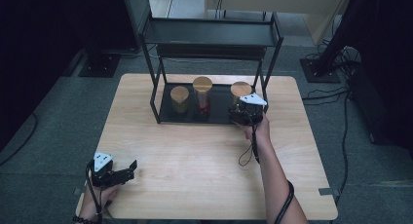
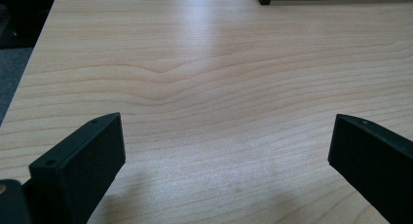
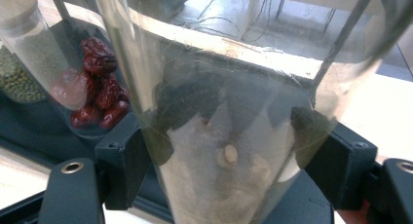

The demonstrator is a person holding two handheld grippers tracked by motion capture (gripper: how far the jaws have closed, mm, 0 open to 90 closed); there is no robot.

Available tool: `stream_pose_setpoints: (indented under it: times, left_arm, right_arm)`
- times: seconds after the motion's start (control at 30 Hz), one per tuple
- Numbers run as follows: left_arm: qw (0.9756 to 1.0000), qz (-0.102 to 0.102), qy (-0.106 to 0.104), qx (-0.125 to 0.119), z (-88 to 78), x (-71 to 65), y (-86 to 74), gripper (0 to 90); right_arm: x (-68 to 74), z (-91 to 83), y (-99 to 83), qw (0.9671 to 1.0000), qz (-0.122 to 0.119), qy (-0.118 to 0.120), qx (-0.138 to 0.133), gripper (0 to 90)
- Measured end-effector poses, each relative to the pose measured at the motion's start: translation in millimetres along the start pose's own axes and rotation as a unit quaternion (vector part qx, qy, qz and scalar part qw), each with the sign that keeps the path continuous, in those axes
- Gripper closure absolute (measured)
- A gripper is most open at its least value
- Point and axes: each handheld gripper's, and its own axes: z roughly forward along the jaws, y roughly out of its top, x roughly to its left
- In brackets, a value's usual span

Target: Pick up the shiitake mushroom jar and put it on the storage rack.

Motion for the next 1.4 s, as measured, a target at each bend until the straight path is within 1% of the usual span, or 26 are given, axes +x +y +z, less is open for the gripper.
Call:
stream_pose_setpoints:
  times: [0.33, 0.5, 0.57, 0.77, 0.97, 1.03, 1.2, 1.3, 1.4]
  left_arm:
    - [1.0000, 0.001, -0.001, 0.000, -0.1, 0.1, 0.0, 0.2]
    - [1.0000, 0.000, -0.002, 0.000, -0.1, 0.2, 0.0, 0.2]
    - [1.0000, 0.001, -0.002, 0.000, 0.0, 0.1, 0.0, 0.2]
    - [1.0000, 0.001, -0.002, 0.000, 0.0, 0.0, 0.0, 0.2]
    - [1.0000, 0.002, -0.002, 0.001, 0.1, 0.0, 0.1, 0.2]
    - [1.0000, 0.002, -0.002, 0.001, 0.0, -0.1, 0.1, 0.2]
    - [1.0000, 0.002, -0.002, 0.000, 0.0, -0.1, 0.0, 0.2]
    - [1.0000, 0.003, -0.002, -0.001, -0.1, -0.2, -0.1, 0.2]
    - [1.0000, 0.002, -0.002, -0.002, -0.3, 0.0, -0.2, 0.2]
  right_arm:
    - [3.0, 10.7, 9.2, 1.0000, -0.008, -0.004, 0.002, 24.5]
    - [1.9, 17.6, 12.0, 0.9999, -0.007, -0.007, 0.004, 24.6]
    - [1.5, 20.9, 12.4, 0.9999, -0.003, -0.009, 0.005, 24.6]
    - [1.9, 30.7, 10.9, 0.9999, -0.001, -0.011, 0.011, 24.5]
    - [1.1, 39.7, 6.8, 0.9998, 0.011, -0.012, 0.013, 24.5]
    - [0.5, 41.7, 6.8, 0.9997, 0.018, -0.013, 0.011, 24.6]
    - [1.0, 45.9, 6.5, 0.9996, 0.021, -0.016, 0.007, 24.6]
    - [-1.3, 49.2, 5.2, 0.9993, 0.034, -0.012, 0.003, 24.6]
    - [-0.5, 51.0, 4.7, 0.9993, 0.035, -0.015, -0.001, 24.5]
